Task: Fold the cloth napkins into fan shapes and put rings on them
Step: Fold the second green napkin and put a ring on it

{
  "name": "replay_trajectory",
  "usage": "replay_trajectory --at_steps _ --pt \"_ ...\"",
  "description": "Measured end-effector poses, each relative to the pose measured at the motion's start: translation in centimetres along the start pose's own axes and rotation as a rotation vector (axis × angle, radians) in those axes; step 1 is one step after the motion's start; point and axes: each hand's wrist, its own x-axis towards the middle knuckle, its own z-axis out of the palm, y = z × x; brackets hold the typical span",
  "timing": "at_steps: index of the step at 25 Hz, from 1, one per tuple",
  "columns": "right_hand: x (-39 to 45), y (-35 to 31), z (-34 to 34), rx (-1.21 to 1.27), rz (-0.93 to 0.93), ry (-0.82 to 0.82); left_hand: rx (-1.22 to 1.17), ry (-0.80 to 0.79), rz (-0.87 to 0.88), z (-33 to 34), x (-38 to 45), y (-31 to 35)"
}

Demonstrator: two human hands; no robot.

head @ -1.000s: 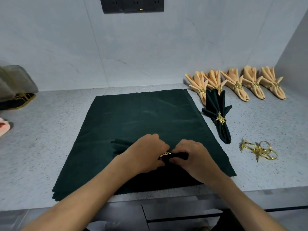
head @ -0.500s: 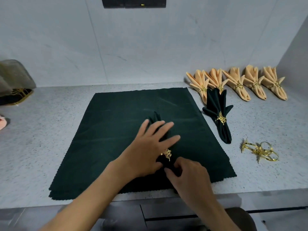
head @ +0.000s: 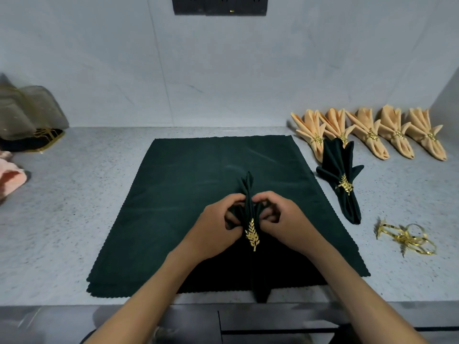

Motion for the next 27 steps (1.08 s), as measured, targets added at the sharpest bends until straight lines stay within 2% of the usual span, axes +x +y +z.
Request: replay_trajectory --at_steps 2,5,8,12,14,16,18,20,22,25,27 --pt "-0.4 0.7 -0.3 -0.06 -0.053 0.096 0.1 0.043 0.065 -0.5 -0.1 -0.9" --pt "-3.1 2.7 -1.5 -0.392 -0.139 0.167 0.434 0.145 0.109 -1.2 -1.6 -3.7" --pt "-5.7 3.6 -2.0 -0.617 -0.222 0.081 0.46 0.151 0.131 -0.6 -4.0 -4.5" --pt "-5.9 2.6 -2.9 -0.57 -0.184 -0.047 0.606 0.049 0.221 0.1 -5.7 -3.5" --pt "-4.1 1.3 -3.6 -0.435 -0.116 0.026 0.548 0.002 0.125 -1.4 -4.0 -2.4" --pt "-1.3 0.2 -4.0 -0.397 -0.083 0.161 0.457 0.054 0.047 -2.6 -0.9 -1.2" --pt "1.4 -1.0 -3.8 -0.524 -0.114 0.133 0.481 0.088 0.13 -3.2 2.3 0.4" --pt "2.9 -1.6 -3.2 -0.717 -0.189 0.105 0.527 0.0 0.255 -3.3 4.7 1.4" --pt "3.3 -1.5 -3.2 -0.799 -0.245 0.115 0.573 -0.029 0.314 -3.5 5.5 1.2" --pt "3.3 -0.4 -3.4 -0.853 -0.371 0.107 0.564 0.094 0.329 -4.0 5.0 -0.1" --pt "2.5 0.8 -3.7 -0.877 -0.398 0.168 0.558 0.132 0.317 -4.4 3.6 -1.0"
